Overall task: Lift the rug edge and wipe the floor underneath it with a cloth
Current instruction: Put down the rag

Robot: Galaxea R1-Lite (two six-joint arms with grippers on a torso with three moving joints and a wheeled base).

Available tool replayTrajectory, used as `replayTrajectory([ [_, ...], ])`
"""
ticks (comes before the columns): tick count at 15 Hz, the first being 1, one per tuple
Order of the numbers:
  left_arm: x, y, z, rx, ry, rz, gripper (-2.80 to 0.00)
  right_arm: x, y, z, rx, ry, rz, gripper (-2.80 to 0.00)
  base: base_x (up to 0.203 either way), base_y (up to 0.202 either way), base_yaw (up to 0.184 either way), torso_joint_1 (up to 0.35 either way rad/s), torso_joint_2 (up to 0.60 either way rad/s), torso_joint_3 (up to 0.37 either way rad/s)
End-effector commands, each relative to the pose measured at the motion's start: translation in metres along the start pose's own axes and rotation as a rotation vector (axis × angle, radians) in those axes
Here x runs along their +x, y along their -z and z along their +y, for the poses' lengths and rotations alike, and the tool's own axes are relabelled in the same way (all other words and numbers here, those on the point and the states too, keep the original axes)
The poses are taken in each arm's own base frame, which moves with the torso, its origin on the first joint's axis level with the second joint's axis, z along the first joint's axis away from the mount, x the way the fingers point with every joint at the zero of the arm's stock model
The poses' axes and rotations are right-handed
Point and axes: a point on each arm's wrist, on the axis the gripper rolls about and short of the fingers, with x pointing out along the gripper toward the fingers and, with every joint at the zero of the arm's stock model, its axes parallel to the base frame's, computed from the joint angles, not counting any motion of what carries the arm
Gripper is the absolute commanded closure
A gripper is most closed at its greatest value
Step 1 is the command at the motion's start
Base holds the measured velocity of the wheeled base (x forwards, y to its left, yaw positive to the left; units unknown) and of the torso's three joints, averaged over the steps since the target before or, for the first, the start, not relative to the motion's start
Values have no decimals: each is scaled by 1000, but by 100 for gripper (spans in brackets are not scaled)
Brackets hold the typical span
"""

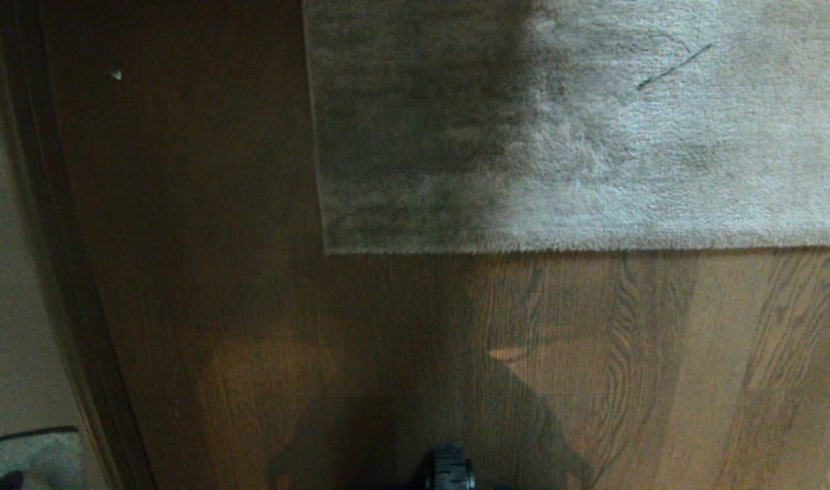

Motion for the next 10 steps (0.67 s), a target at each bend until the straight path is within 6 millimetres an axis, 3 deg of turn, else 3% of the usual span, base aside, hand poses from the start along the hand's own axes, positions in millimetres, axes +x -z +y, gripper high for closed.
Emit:
replayTrajectory([
  [1,0,0,0,-1,1,-1,0,0,0,0,0,0,1,0,0,0,0,0,0,0],
  [10,0,0,0,-15,0,-1,0,0,0,0,0,0,1,0,0,0,0,0,0,0],
])
